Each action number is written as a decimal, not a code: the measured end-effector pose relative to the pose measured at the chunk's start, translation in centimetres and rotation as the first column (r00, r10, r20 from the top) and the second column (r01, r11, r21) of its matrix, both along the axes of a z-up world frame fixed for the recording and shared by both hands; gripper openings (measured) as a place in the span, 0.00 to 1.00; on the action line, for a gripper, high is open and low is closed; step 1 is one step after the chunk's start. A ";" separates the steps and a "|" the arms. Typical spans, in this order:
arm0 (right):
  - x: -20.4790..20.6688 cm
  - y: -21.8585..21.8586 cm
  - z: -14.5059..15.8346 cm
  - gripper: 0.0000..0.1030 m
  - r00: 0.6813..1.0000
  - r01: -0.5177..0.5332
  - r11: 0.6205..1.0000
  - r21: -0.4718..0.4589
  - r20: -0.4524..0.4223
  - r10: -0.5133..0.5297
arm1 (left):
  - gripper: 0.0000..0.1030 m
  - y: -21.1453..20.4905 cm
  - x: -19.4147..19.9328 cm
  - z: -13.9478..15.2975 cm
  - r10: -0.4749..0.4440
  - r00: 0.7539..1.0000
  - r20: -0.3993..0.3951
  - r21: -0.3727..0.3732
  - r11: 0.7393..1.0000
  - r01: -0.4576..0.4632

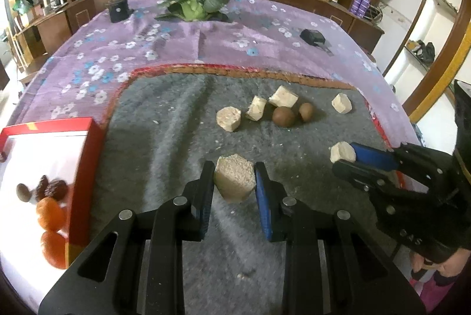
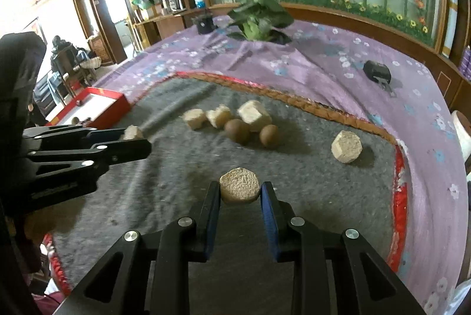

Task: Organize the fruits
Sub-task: 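Grasp a pale cube with the left tool while the right tool grasps another cube, then carry both cubes into the white tray and open both tools, then withdraw both tools from the tray back over the felt mat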

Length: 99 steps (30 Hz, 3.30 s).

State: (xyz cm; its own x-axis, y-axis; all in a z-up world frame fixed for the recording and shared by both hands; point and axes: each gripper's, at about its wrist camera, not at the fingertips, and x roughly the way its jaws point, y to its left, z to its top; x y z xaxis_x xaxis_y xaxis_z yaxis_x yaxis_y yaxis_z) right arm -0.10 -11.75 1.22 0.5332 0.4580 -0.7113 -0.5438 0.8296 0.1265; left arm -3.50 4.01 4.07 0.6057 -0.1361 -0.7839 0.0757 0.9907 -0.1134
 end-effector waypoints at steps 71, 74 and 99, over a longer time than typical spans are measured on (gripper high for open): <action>2.0 27.3 1.1 0.37 0.931 -0.365 0.929 -0.059 -0.023 0.365 | 0.37 20.0 -7.3 -0.8 0.410 0.910 -0.066 0.056 0.912 -0.407; 1.1 25.7 2.0 0.37 0.933 -0.359 0.932 -0.041 -0.003 0.359 | 0.53 19.9 -7.6 -0.2 0.414 0.910 -0.039 0.045 0.910 -0.412; -1.8 5.0 2.3 0.44 1.000 -0.009 1.000 0.023 0.016 0.008 | 0.55 8.2 -4.7 1.7 0.244 0.970 0.005 0.018 0.970 -0.244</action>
